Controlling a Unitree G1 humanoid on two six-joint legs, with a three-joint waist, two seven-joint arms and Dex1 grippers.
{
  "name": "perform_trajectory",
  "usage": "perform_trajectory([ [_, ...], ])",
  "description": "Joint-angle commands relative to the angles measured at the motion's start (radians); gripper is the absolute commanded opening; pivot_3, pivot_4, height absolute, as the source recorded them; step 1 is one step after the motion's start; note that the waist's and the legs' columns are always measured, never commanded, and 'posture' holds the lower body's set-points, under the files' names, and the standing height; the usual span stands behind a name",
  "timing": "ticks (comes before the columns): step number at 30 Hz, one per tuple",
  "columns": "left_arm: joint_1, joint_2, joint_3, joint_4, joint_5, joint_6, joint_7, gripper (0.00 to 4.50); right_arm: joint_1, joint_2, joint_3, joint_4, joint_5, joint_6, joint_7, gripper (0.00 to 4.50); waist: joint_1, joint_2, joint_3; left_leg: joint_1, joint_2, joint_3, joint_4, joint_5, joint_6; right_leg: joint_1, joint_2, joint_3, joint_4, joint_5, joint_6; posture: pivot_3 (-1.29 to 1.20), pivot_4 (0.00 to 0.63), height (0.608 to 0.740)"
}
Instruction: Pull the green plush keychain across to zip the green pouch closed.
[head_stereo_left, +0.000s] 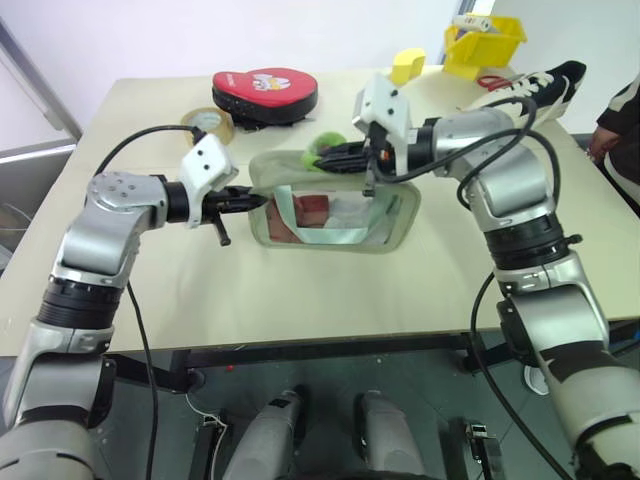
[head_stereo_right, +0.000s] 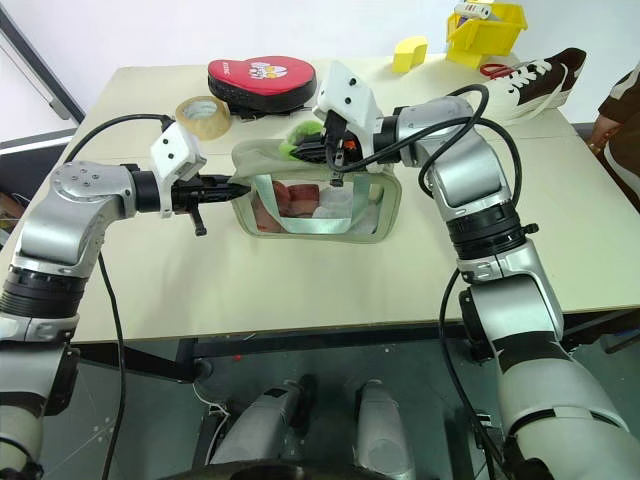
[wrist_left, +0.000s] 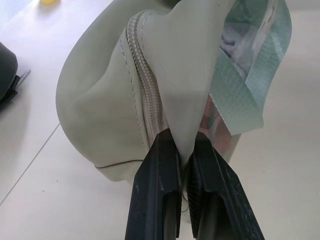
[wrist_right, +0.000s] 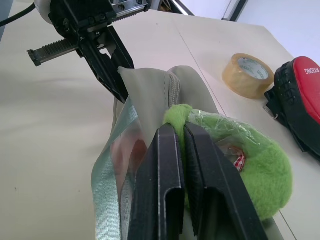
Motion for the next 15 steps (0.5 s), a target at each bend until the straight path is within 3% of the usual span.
perform_trajectory([
  [1, -0.036, 0.004, 0.02, -0.006, 0.009, -0.023, 0.009, 0.0, -0.005, -0.032, -0.029, -0.045, -0.015, -0.017, -0.016, 0.04, 0.001, 0.0, 0.0, 0.0, 0.0, 0.0, 0.0, 0.0, 0.0, 0.0, 0.0, 0.0, 0.0, 0.0, 0.0, 0.0, 0.15, 0.74],
  [7, -0.03, 0.005, 0.023, -0.007, 0.011, -0.021, 0.009, 0.0, -0.009, -0.206, -0.149, -0.115, -0.022, 0.035, -0.078, 0.04, 0.006, 0.0, 0.0, 0.0, 0.0, 0.0, 0.0, 0.0, 0.0, 0.0, -0.001, 0.0, 0.0, 0.0, 0.0, 0.0, 0.15, 0.74],
  [15, -0.042, -0.005, 0.018, 0.011, 0.008, -0.011, 0.007, 0.0, 0.149, -0.409, -0.254, -0.21, -0.07, 0.058, -0.179, 0.04, 0.006, 0.0, 0.0, 0.0, 0.0, 0.001, -0.002, 0.0, 0.0, 0.0, -0.002, 0.001, -0.001, 0.0, 0.0, 0.0, 0.15, 0.74],
])
